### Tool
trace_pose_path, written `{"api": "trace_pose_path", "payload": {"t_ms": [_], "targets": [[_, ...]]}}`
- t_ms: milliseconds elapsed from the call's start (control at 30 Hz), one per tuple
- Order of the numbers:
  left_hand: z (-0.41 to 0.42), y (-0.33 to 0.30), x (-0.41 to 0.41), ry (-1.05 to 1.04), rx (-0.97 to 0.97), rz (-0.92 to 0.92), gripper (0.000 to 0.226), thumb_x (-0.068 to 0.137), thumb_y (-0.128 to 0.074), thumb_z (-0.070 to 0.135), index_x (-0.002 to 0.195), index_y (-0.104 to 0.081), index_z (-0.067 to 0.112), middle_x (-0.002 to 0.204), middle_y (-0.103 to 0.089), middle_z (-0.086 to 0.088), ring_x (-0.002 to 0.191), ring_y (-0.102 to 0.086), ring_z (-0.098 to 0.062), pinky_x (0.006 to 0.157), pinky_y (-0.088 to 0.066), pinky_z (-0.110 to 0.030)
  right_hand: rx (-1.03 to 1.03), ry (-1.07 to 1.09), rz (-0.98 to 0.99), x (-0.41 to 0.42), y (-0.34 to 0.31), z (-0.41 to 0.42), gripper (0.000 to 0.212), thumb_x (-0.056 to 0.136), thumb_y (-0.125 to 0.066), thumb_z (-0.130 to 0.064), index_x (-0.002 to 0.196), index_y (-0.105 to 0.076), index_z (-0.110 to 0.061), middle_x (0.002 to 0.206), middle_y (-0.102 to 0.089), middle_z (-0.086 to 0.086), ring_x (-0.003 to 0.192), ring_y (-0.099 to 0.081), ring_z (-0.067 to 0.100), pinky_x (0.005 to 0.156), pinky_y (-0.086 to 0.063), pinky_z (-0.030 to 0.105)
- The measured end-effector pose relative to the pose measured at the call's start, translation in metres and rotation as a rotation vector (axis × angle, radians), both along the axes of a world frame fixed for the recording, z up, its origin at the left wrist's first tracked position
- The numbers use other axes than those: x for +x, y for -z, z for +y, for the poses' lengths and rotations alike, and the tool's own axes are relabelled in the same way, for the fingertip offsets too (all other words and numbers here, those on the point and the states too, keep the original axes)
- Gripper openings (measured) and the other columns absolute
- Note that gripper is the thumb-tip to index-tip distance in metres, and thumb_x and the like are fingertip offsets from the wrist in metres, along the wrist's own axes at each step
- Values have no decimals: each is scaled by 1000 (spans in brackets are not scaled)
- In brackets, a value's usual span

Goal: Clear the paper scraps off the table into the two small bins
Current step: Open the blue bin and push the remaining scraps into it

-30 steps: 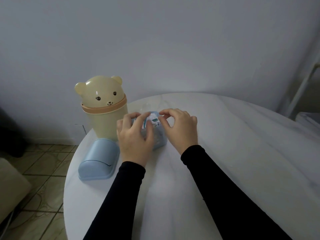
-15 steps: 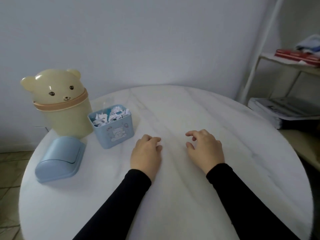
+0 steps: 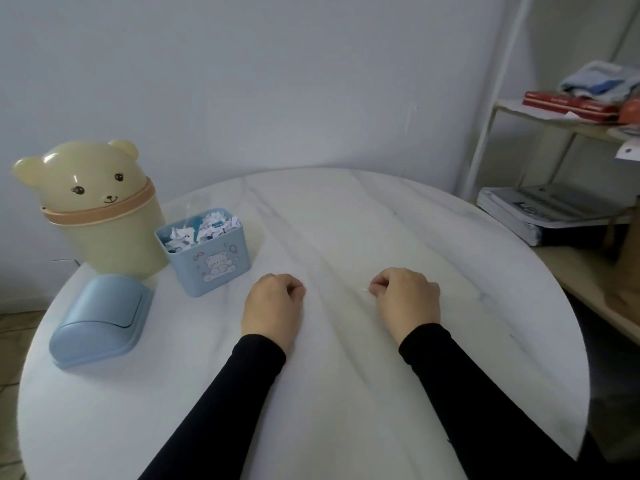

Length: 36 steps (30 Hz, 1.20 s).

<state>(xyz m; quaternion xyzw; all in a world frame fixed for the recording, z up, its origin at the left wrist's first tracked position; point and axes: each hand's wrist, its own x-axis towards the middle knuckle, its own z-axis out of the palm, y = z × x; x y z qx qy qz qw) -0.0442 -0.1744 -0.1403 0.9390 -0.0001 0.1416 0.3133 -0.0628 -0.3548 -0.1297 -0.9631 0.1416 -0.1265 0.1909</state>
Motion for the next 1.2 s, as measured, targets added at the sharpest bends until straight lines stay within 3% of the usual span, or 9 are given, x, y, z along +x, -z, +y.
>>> {"api": "trace_pose_path", "payload": {"t_ms": [267,400,500,700,867,1067,1200], "targets": [[20,-9,3,-78,-195,-26,15,92,-52,7,89,-67,9,93,-64,-4,84,-49,-14,65,-26,-12,-159,-39,8,3,7,3,21,96,-44,-15,100,-59,-29,106,-60,-7,102,-51,18,82,-28,33],[19,-6,3,-34,-148,5,14,91,-57,14,95,-70,10,98,-67,-4,89,-54,-16,73,-31,-14,-94,-36,-37,4,7,2,29,92,-44,-6,102,-60,-29,105,-64,-13,101,-53,16,77,-24,32],[14,-5,2,15,-56,28,15,86,-65,23,96,-73,14,96,-67,-5,93,-59,-21,83,-43,-25,-43,-5,-61,4,4,-3,30,91,-46,-6,100,-62,-29,103,-67,-14,99,-55,16,76,-23,31],[1,-10,2,11,52,34,14,89,-57,14,90,-70,7,97,-62,-11,91,-58,-27,79,-43,-28,-29,17,-19,-1,5,-10,21,95,-50,-23,108,-64,-31,107,-67,-11,104,-56,17,77,-23,32],[-8,-11,3,12,172,101,21,97,-42,11,102,-60,2,109,-53,-15,98,-55,-31,83,-42,-32,-72,-16,-32,-1,4,-5,18,96,-50,-25,94,-65,-33,100,-65,-9,96,-54,18,75,-21,32],[-4,-8,1,36,147,87,20,96,-45,15,100,-62,5,105,-54,-12,95,-55,-29,80,-40,-30,-130,-190,-41,-1,4,1,23,99,-44,-27,107,-63,-39,106,-63,-12,102,-52,14,79,-22,33],[-2,-7,1,35,122,74,19,96,-47,16,101,-62,6,104,-54,-10,96,-55,-27,80,-39,-29,-123,-192,-27,-1,3,3,23,98,-45,-35,110,-64,-36,111,-64,-11,106,-52,15,81,-22,34]]}}
